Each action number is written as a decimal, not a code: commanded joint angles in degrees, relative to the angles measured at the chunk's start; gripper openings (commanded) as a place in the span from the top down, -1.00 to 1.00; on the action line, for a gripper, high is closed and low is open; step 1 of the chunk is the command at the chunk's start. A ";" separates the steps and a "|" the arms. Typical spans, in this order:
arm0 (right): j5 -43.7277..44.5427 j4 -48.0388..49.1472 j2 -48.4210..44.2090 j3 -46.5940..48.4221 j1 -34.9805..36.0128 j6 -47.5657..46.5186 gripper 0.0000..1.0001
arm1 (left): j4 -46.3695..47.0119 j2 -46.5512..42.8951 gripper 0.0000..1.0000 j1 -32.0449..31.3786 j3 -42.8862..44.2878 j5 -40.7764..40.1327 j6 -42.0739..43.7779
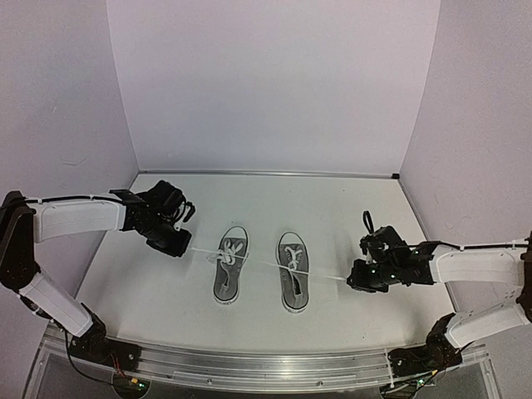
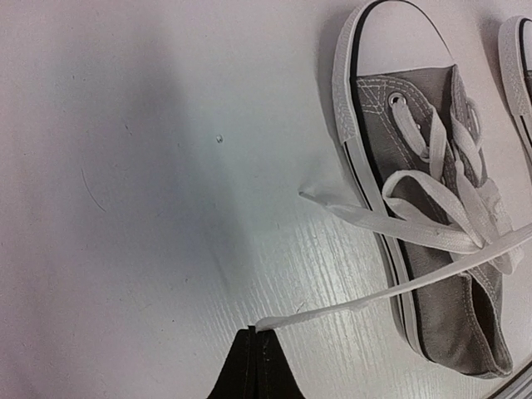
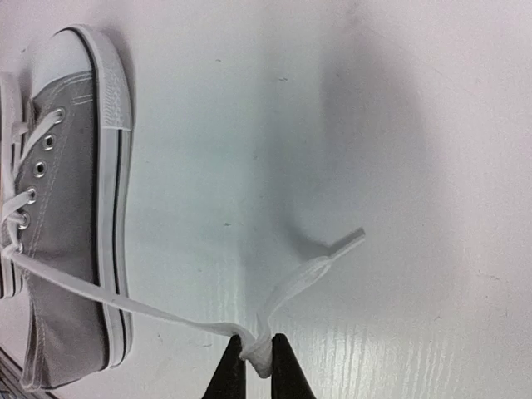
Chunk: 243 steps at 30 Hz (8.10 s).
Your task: Tie the shoes
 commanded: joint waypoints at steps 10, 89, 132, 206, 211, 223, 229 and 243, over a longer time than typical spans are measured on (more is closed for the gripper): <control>5.34 -4.18 -5.04 10.73 -0.06 -8.91 -0.61 | 1.87 -6.65 -0.37 -1.34 4.39 -0.63 5.90; -32.93 19.47 12.16 16.03 -1.64 -13.17 0.00 | 22.91 22.79 1.00 -20.26 21.45 24.20 39.92; -31.47 29.13 14.14 11.46 1.38 -7.80 1.00 | 30.86 17.14 0.09 -20.01 11.67 20.66 34.12; -22.14 27.37 9.18 7.48 1.34 -2.24 1.00 | 51.71 27.58 0.61 -25.86 11.79 15.45 28.50; -21.93 27.23 8.47 7.20 1.35 -2.12 1.00 | 51.90 27.39 0.67 -25.85 11.65 14.13 28.19; -22.51 27.19 8.56 7.35 1.35 -2.13 1.00 | 53.67 27.38 0.71 -25.86 11.62 14.56 27.26; -21.71 24.82 7.04 7.25 1.25 -1.81 0.74 | 55.49 27.70 0.90 -25.86 10.68 13.79 26.53; 0.17 0.72 -1.54 0.34 1.03 8.37 -0.35 | 58.30 27.21 1.00 -25.86 8.28 16.02 28.26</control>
